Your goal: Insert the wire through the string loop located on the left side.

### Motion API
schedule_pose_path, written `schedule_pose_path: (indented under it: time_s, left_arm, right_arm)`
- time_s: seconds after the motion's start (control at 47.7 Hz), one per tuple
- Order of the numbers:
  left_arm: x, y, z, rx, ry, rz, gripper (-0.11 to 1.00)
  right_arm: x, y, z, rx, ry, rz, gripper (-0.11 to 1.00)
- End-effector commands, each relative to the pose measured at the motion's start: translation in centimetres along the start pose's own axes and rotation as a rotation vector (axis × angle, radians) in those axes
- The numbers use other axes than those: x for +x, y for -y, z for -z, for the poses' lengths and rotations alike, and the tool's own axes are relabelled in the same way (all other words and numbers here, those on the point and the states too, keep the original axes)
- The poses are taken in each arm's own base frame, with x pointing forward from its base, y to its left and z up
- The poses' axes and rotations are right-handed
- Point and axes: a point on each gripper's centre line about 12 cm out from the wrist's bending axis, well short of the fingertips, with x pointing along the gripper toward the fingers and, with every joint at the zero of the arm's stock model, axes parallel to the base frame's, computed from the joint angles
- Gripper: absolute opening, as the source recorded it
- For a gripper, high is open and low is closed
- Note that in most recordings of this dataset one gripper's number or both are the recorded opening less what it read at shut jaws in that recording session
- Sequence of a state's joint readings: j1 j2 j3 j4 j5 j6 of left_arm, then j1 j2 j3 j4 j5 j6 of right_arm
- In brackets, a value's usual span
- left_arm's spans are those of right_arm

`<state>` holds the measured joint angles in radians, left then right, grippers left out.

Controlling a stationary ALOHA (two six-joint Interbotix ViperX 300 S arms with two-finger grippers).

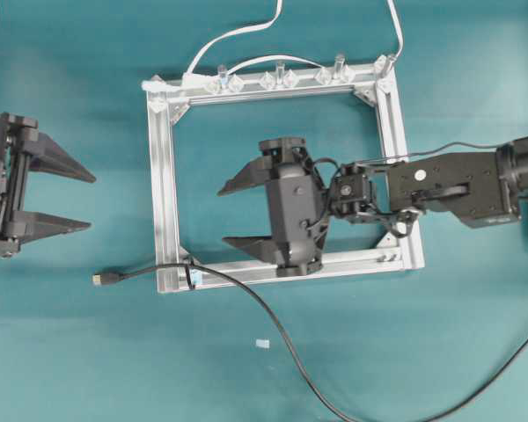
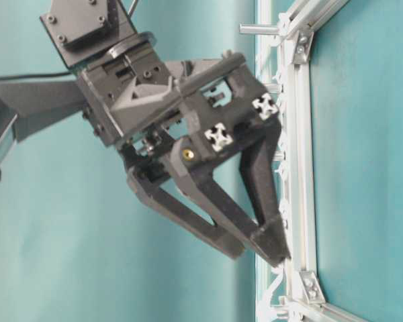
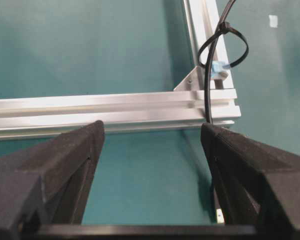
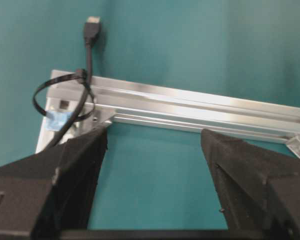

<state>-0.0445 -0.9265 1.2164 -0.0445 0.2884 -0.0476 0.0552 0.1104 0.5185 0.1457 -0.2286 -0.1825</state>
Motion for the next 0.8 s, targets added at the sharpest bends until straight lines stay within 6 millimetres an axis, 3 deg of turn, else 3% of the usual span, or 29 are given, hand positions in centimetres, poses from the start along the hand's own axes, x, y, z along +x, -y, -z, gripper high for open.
schedule_pose_path:
  time_s: [0.0, 0.775]
  left_arm:
    - [-0.1, -0.1, -0.4, 0.007, 0.017, -0.004, 0.77]
    - [-0.1, -0.5, 0.5, -0.003, 0.003, -0.022, 0.77]
  right_arm:
    - [-1.1, 0.4, -1.8, 0.010, 0.067, 0.013, 0.80]
    - [-1.7, 0.8, 0.1, 0.028, 0.073, 0.030, 0.80]
